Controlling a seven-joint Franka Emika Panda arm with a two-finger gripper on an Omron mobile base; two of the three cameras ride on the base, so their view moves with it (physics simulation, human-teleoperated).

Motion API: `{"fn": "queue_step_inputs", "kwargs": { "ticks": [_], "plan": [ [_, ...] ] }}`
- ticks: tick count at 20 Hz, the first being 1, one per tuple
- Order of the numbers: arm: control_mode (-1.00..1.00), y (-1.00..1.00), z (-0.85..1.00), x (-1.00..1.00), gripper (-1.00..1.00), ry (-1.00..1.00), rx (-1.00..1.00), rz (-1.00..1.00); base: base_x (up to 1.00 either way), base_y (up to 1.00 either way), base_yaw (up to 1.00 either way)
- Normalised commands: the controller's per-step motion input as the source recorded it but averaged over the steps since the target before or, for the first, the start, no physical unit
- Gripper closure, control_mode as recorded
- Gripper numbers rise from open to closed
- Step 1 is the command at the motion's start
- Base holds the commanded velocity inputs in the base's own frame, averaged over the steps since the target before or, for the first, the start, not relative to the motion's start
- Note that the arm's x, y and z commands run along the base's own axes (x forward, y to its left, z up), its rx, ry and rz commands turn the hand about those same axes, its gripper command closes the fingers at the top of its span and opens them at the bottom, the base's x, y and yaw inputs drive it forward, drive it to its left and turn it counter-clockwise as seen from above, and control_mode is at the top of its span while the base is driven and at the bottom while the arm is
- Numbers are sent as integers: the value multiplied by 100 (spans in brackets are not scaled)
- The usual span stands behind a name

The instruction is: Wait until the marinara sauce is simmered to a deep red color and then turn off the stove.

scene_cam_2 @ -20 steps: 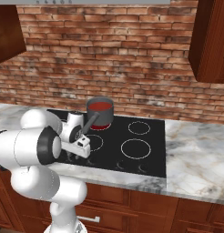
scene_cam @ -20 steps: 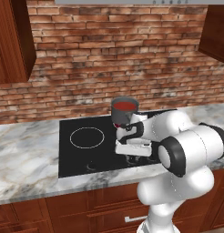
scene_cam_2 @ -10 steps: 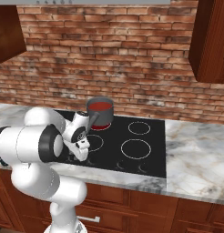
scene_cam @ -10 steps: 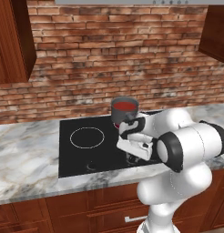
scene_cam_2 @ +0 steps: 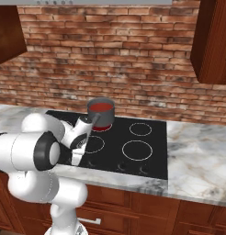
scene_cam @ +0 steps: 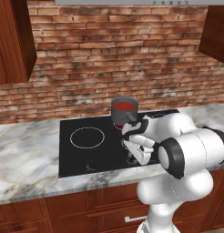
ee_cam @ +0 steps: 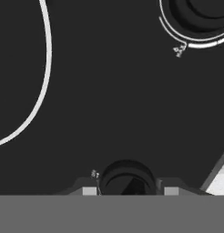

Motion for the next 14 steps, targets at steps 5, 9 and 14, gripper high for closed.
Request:
{"fn": "queue_step_inputs", "kwargs": {
  "ticks": [5,9,14],
  "plan": [
    [-100,0,-50,-42,100,6,0,-88,0,0,0],
    [-100,0,-54,-29,100,9,0,-96,0,0,0],
    [-100,11,-62,-7,100,16,0,-100,0,0,0]
  ]
}}
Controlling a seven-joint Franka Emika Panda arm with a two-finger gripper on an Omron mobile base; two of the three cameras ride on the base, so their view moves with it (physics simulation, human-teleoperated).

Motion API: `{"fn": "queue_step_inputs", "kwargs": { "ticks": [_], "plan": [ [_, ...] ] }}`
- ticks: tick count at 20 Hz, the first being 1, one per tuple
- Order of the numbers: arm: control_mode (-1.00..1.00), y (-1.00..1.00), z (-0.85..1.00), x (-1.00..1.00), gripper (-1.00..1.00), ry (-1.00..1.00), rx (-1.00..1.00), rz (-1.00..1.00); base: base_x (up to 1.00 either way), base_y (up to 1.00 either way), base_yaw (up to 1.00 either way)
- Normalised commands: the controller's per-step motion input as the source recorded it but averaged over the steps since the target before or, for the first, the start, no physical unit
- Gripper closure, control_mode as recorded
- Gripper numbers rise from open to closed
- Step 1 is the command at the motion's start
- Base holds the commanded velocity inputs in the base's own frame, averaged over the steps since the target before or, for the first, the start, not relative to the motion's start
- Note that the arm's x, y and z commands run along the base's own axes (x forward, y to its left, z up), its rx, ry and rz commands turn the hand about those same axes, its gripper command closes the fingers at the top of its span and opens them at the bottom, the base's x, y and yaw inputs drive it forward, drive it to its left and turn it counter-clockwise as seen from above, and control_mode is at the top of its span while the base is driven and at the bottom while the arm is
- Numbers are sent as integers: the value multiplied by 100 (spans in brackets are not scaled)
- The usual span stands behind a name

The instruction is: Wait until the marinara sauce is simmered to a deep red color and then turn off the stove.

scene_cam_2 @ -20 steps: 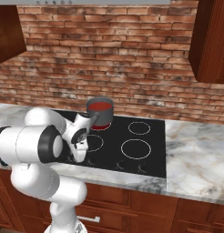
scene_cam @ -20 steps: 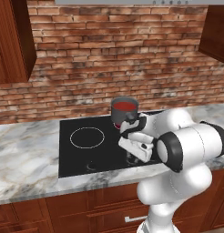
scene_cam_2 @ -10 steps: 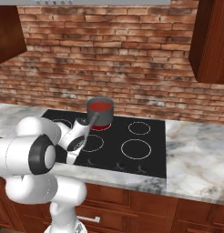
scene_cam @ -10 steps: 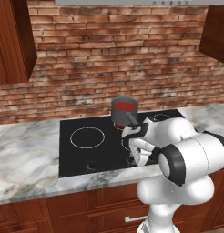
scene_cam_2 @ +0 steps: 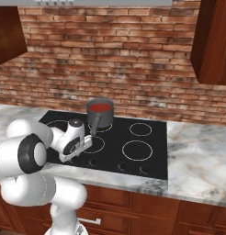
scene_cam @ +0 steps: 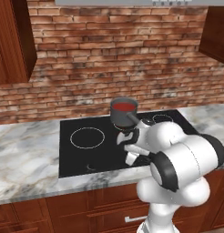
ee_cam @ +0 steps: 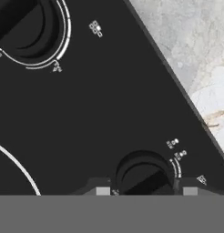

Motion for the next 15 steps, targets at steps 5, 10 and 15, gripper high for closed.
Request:
{"fn": "queue_step_inputs", "kwargs": {
  "ticks": [5,10,15],
  "plan": [
    [-100,8,-64,-5,100,14,0,-100,0,0,0],
    [-100,0,-62,-26,100,7,3,-97,0,0,0],
    [-100,0,-44,-29,100,0,5,-92,0,0,0]
  ]
}}
